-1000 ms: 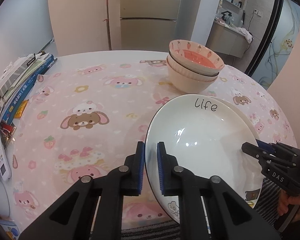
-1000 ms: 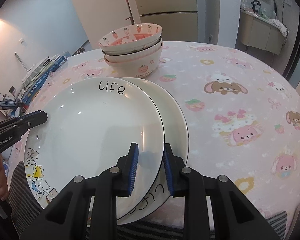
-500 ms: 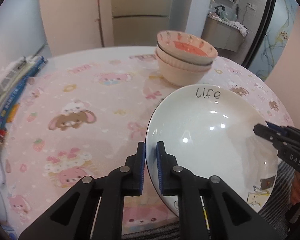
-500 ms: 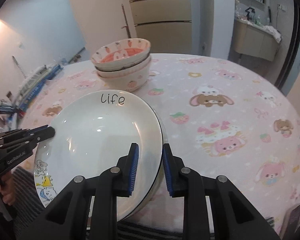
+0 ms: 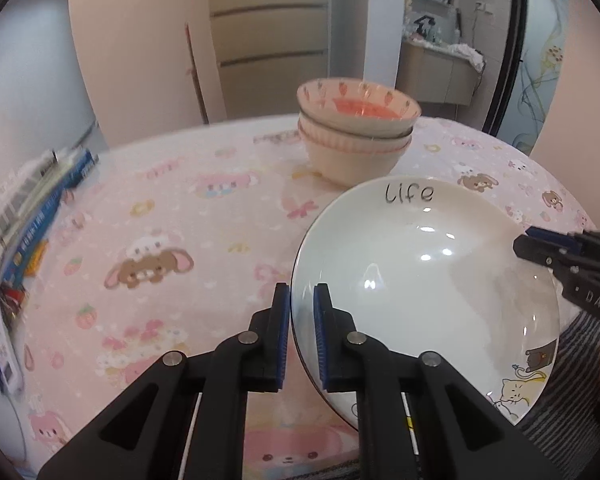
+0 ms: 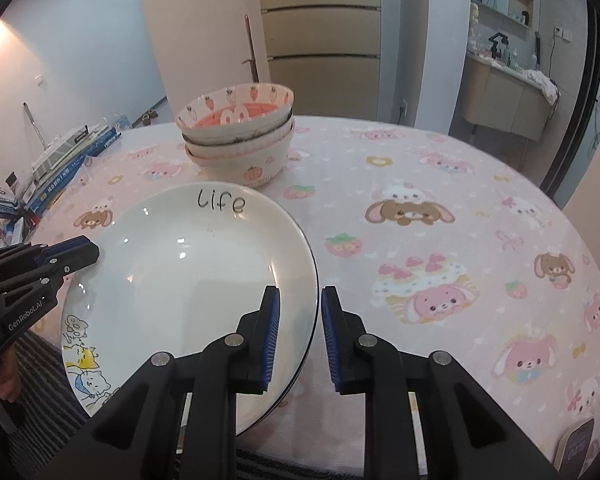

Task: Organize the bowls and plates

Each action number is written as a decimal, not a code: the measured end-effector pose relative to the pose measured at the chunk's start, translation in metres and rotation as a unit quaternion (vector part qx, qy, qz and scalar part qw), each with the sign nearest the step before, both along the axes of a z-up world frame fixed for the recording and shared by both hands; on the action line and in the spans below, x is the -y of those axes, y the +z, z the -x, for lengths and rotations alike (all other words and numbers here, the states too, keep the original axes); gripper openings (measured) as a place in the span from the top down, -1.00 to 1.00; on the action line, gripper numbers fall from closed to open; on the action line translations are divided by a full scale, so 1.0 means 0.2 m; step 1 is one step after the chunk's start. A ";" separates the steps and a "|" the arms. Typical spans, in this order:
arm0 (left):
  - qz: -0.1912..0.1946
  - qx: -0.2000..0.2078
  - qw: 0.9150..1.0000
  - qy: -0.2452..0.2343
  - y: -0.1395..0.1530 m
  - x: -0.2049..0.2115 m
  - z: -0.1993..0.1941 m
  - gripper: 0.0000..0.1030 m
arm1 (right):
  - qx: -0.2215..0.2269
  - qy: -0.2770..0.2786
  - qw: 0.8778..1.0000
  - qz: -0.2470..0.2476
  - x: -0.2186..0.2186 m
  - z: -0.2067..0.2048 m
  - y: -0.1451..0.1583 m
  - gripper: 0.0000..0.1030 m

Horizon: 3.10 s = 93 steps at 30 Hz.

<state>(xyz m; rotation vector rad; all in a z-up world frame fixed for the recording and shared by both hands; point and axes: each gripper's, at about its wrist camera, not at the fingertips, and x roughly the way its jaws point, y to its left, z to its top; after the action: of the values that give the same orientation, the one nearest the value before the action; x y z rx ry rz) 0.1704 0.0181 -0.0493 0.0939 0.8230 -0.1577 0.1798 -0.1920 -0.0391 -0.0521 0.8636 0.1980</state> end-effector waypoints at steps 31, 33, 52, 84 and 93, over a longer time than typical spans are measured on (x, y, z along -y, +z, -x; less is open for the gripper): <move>0.060 0.384 0.921 -0.022 0.73 0.04 0.70 -1.00 | 0.325 -0.037 0.945 -0.023 0.12 0.52 0.63 -1.00; 0.070 0.392 0.917 -0.016 0.73 0.04 0.71 -1.00 | 0.344 -0.037 0.938 -0.016 0.12 0.56 0.64 -1.00; 0.027 0.406 0.913 0.026 0.39 0.07 0.73 -1.00 | 0.381 -0.040 0.924 -0.023 0.12 0.62 0.38 -1.00; 0.030 0.384 0.920 0.067 0.26 0.01 0.70 -1.00 | 0.395 -0.056 0.917 -0.017 0.13 0.67 0.30 -1.00; 0.042 0.379 0.922 0.070 0.25 -0.01 0.70 -1.00 | 0.396 -0.056 0.916 -0.016 0.13 0.68 0.30 -1.00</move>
<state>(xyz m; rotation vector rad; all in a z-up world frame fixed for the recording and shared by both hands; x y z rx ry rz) 0.0302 0.0198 -0.0001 0.0096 0.0454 -0.0127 0.0440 -0.2174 0.0205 -0.0452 0.0500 0.0676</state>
